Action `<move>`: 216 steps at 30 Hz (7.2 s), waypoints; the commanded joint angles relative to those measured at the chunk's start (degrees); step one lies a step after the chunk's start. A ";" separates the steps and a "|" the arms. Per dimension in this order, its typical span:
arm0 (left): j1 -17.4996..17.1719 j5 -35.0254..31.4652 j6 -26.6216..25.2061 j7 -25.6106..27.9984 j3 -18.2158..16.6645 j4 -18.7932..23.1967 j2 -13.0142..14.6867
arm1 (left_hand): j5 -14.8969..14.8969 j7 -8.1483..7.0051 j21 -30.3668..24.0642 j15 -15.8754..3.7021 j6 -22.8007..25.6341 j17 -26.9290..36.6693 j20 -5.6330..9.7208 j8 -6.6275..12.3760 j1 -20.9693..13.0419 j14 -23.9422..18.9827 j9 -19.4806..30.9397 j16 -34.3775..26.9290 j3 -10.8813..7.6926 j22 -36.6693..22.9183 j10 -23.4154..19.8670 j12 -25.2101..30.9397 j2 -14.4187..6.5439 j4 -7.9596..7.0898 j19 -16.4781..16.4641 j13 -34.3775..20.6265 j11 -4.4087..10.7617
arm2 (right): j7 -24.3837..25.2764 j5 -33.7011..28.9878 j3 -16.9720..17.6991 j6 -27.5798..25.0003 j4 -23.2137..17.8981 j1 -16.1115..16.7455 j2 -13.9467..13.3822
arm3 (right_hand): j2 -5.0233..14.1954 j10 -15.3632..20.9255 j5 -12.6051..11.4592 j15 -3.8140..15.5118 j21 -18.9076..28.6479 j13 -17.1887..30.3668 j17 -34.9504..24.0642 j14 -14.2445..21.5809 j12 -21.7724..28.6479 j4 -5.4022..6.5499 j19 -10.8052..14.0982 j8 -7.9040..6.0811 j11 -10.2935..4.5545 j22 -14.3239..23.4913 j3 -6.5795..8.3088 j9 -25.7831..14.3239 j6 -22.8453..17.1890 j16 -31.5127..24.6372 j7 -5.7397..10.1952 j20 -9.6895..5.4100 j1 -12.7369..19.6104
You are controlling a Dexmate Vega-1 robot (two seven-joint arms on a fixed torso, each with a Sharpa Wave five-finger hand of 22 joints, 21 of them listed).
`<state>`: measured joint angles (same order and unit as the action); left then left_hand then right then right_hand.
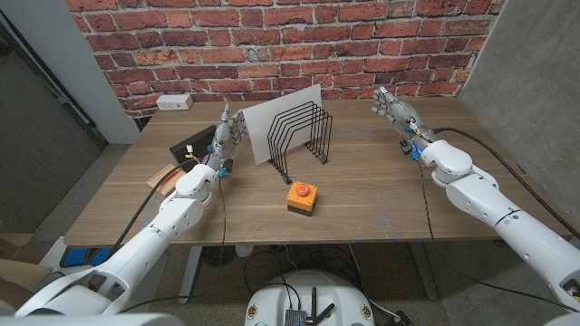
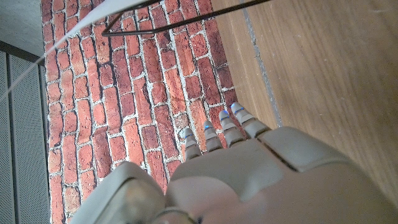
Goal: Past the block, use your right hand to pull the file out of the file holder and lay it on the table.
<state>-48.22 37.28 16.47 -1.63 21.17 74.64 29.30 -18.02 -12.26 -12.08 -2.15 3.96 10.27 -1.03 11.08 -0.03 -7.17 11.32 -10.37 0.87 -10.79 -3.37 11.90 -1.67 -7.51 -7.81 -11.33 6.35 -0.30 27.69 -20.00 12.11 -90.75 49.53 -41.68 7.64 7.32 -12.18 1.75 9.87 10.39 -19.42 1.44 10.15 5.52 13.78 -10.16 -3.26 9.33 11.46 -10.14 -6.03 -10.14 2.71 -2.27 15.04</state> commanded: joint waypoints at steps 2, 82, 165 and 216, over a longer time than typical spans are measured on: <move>0.02 -0.02 0.00 0.01 0.02 -0.01 -0.02 | -0.32 -0.31 -0.38 -0.03 0.06 0.17 0.08 0.33 -0.04 -0.50 0.08 -0.39 0.00 -0.33 0.12 0.42 -0.56 -0.29 -0.44 -0.07 0.38 | -0.69 -3.89 -1.22 -3.52 -3.62 -2.76 -2.50 | 0.10 -0.36 -0.04 1.84 0.05 0.14 0.14 -0.74 0.00 -0.54 -0.53 0.15 -0.24 0.21 0.19 0.05 0.94 -0.17 0.34 -1.28 0.84; 0.03 0.06 -0.14 -0.02 -0.04 0.04 0.08 | -0.22 -0.31 -0.39 -0.10 0.04 0.17 0.07 0.34 -0.05 -0.51 0.08 -0.39 0.21 -0.33 0.07 0.44 -0.63 -0.34 -0.45 -0.07 0.35 | -35.99 -53.15 -26.14 -42.43 -20.83 -38.91 -7.61 | -1.60 0.85 1.62 1.65 1.06 0.49 6.20 3.03 1.29 -12.54 -0.60 -0.99 -0.64 0.21 4.85 -0.28 4.12 -1.88 0.80 0.83 10.31; 0.05 -0.15 0.09 0.13 0.19 -0.23 -0.27 | -0.16 -0.31 -0.40 -0.01 0.00 0.17 0.10 0.34 -0.08 -0.47 0.07 -0.37 0.40 -0.32 0.14 0.42 -0.69 -0.36 -0.49 -0.07 0.42 | -52.66 -55.45 -34.58 -6.32 11.21 -59.54 12.46 | -9.38 7.79 -1.43 2.79 1.44 2.22 6.95 12.16 3.23 -15.87 7.82 -4.19 -2.37 0.33 10.74 -1.39 -2.29 -4.94 2.26 6.37 31.61; -0.01 -0.20 0.07 0.24 0.23 -0.13 -0.30 | -0.12 -0.31 -0.39 -0.09 -0.02 0.17 0.09 0.34 -0.08 -0.45 0.07 -0.37 0.51 -0.32 0.10 0.44 -0.74 -0.37 -0.47 -0.07 0.43 | -45.75 -60.13 -39.75 -1.40 17.49 -60.82 17.26 | -12.17 22.23 -0.18 10.31 1.85 0.88 7.90 26.25 3.51 -14.75 14.23 -6.26 -5.43 0.29 7.57 -0.83 -17.07 -8.61 5.01 -2.65 34.38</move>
<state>-48.23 37.12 16.55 -1.41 21.36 74.49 29.03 -18.01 -12.26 -12.04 -2.15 3.96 10.25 -1.03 11.08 -0.03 -7.17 11.21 -10.37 1.10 -10.78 -3.37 11.90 -1.67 -7.73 -7.80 -11.32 6.34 -48.92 -31.60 -59.65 8.62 -73.71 -12.19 -24.56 -4.21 28.77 -11.70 2.78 11.30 11.19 -11.29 26.87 13.79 -9.41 27.28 -15.93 -8.51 9.45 19.37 -10.81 -22.20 -18.38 7.49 -2.62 49.02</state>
